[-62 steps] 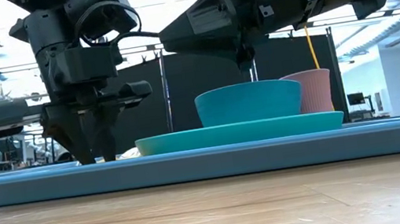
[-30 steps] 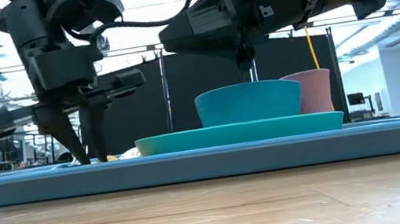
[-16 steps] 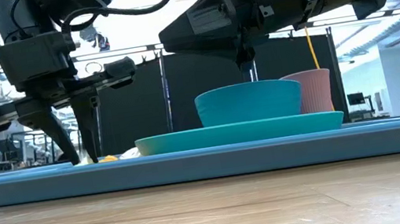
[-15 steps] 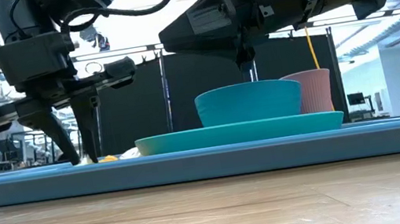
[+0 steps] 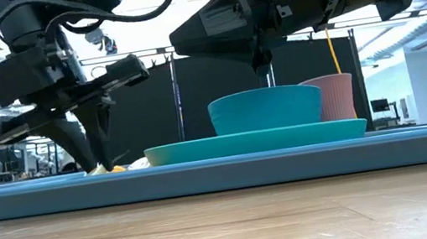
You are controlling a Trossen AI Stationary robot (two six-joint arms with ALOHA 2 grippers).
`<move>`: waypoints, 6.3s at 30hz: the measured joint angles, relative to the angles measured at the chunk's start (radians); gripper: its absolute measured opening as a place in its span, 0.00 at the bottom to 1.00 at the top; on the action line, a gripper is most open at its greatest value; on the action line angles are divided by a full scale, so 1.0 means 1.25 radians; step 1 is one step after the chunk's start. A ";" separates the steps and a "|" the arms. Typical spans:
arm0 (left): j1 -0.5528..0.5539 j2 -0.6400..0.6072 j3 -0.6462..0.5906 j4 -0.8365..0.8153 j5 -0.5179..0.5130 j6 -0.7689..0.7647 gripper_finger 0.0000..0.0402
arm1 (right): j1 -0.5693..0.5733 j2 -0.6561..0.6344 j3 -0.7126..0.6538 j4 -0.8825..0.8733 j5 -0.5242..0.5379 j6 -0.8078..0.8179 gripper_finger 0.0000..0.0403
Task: Set up tray
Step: Put the knife on the yellow napkin, then put the orange fork on the yellow napkin
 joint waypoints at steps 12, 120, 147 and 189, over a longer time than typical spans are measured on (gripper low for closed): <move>0.000 0.015 0.000 0.024 0.006 0.138 0.11 | 0.000 0.000 0.000 0.005 0.000 0.000 0.17; -0.024 -0.174 -0.154 -0.034 -0.197 -1.975 0.22 | 0.030 0.000 0.000 0.003 -0.107 -0.038 0.17; -0.047 -0.136 -0.154 -0.064 -0.179 -2.271 0.22 | 0.030 0.000 0.000 0.032 -0.108 -0.106 0.17; -0.055 -0.055 -0.152 -0.062 -0.179 -2.280 0.22 | 0.031 0.000 0.000 0.016 -0.108 -0.102 0.17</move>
